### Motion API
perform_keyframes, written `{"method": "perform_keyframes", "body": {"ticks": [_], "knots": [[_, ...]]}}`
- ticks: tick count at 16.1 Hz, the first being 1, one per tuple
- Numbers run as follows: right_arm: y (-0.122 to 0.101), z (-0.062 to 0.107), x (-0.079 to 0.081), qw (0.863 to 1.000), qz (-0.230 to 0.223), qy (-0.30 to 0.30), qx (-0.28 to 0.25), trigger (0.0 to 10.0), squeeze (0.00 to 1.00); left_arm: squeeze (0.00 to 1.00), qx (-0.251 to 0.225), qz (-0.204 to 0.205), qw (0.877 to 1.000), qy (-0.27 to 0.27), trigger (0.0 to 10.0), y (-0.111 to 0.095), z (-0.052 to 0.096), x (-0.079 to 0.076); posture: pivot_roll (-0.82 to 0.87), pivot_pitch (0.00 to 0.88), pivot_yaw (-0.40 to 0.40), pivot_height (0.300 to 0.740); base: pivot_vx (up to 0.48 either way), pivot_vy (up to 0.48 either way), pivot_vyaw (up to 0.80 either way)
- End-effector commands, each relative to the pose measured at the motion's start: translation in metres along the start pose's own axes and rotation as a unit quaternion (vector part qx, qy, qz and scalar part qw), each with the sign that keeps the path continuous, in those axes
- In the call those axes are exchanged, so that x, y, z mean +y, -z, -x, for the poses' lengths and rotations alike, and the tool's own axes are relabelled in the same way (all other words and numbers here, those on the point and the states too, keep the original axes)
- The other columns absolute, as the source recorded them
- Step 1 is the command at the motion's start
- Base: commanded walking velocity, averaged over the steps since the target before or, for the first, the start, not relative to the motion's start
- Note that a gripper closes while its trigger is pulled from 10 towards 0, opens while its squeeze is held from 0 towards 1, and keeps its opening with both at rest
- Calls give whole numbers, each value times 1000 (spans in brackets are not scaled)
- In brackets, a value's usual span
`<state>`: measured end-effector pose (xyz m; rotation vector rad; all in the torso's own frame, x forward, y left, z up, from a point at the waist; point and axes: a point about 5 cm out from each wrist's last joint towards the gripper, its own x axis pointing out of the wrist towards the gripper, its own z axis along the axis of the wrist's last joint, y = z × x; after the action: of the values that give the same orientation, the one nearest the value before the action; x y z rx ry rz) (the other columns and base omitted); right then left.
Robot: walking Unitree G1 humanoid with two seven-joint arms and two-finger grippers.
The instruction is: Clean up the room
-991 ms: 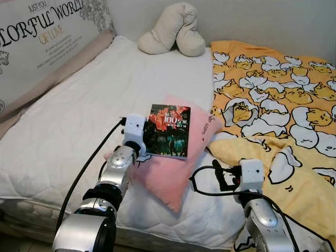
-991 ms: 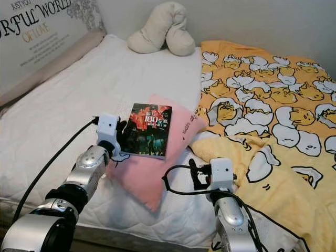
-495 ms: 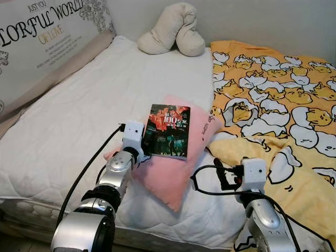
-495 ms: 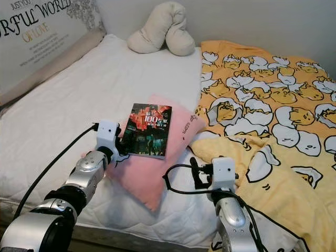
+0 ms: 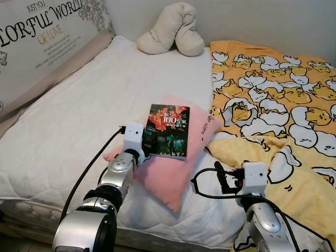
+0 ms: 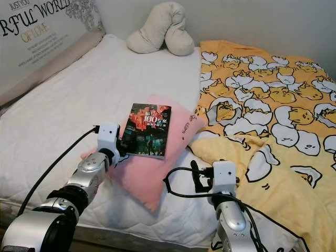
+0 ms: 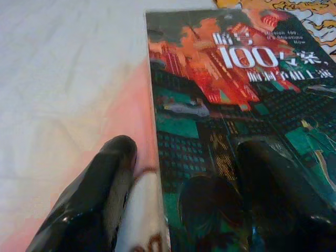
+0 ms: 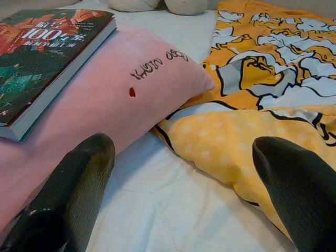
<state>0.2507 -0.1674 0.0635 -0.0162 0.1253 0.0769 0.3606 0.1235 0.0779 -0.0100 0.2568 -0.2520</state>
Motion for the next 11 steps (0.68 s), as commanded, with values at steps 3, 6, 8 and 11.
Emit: {"method": "perform_keyframes", "body": {"ticks": [3, 6, 8, 11], "knots": [[-4, 3, -2, 1000, -7, 6, -7, 10000, 0, 0, 26, 40, 999, 20, 10000, 12, 1, -8, 14, 10, 0, 740, 0, 0, 0], [-2, 3, -3, 1000, -6, 7, -3, 10000, 0, 0, 18, 24, 998, 58, 10000, 10, 0, -19, 14, 9, 4, 740, 0, 0, 0], [-2, 4, -2, 1000, -6, 6, -2, 10000, 0, 0, 30, 18, 996, 77, 10000, 14, 1, -25, 11, 7, 5, 740, 0, 0, 0], [-2, 3, -2, 1000, -5, 7, -2, 10000, 0, 0, 54, -32, 992, 108, 0, 22, 2, -35, 10, 0, 10, 740, 0, 0, 0]]}}
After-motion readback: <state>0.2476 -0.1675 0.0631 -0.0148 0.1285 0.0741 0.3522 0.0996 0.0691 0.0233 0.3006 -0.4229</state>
